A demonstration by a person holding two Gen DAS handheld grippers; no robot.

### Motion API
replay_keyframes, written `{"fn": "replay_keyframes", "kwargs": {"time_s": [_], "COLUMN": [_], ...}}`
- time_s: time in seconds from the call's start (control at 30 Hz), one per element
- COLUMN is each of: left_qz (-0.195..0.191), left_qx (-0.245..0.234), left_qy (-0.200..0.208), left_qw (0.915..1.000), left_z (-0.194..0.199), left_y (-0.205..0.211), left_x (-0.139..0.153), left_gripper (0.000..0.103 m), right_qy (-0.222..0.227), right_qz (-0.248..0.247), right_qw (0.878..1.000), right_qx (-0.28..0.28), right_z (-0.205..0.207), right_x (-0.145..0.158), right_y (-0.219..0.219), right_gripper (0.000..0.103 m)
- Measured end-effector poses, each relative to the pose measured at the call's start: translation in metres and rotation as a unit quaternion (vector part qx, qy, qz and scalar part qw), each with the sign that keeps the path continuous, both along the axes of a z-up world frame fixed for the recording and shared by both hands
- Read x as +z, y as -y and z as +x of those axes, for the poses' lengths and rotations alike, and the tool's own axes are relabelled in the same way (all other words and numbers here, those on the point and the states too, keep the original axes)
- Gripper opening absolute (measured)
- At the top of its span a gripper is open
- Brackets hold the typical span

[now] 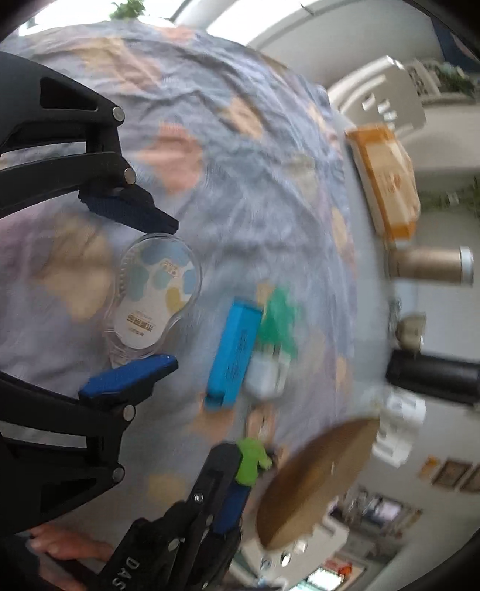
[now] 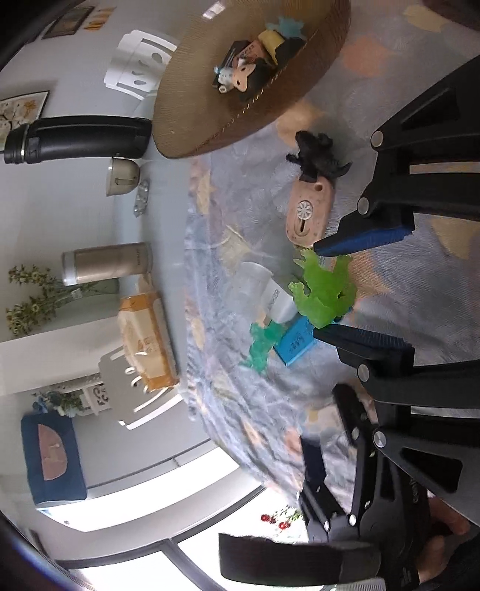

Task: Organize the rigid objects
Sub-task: 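Grasp the clear correction tape with left tool while right tool grasps the green toy, then lift the correction tape with left tool while right tool lifts the green toy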

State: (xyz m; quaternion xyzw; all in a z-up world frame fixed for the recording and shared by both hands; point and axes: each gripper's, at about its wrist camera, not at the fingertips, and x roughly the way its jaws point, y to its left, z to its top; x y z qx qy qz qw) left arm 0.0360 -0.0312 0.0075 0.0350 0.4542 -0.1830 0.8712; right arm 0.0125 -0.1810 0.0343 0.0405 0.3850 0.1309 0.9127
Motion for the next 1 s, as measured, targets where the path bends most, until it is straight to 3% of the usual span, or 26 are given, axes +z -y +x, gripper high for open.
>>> {"fn": "replay_keyframes", "kwargs": {"time_s": [0.2,0.33,0.5,0.6,0.83,1.0], "left_qz": [0.021,0.037,0.037,0.035,0.05,0.027], "left_qx": [-0.075,-0.091,-0.083,-0.069,-0.036,-0.041], "left_qy": [0.004,0.017,0.008,0.004,0.008,0.004], "left_qw": [0.997,0.9951,0.9958,0.997,0.9981,0.9988], "left_z": [-0.035,-0.052,-0.062,-0.069,-0.085,-0.083], "left_y": [0.022,0.028,0.019,0.006,-0.025,-0.02], "left_x": [-0.003,-0.005,-0.006,-0.008,-0.008,-0.004], "left_gripper": [0.064,0.065,0.069,0.074,0.075,0.077], "right_qy": [-0.025,-0.04,-0.058,-0.054,-0.053,-0.051], "right_qz": [-0.003,0.007,0.029,0.021,0.01,0.0], "right_qw": [1.0,0.999,0.998,0.998,0.999,0.999], "right_qx": [-0.002,-0.004,-0.007,-0.007,-0.003,-0.002], "right_z": [-0.042,-0.048,-0.042,-0.046,-0.047,-0.048], "right_x": [-0.005,-0.021,-0.029,-0.029,-0.029,-0.03], "right_y": [0.019,0.032,0.041,0.039,0.037,0.033], "right_gripper": [0.037,0.037,0.038,0.038,0.038,0.038]}}
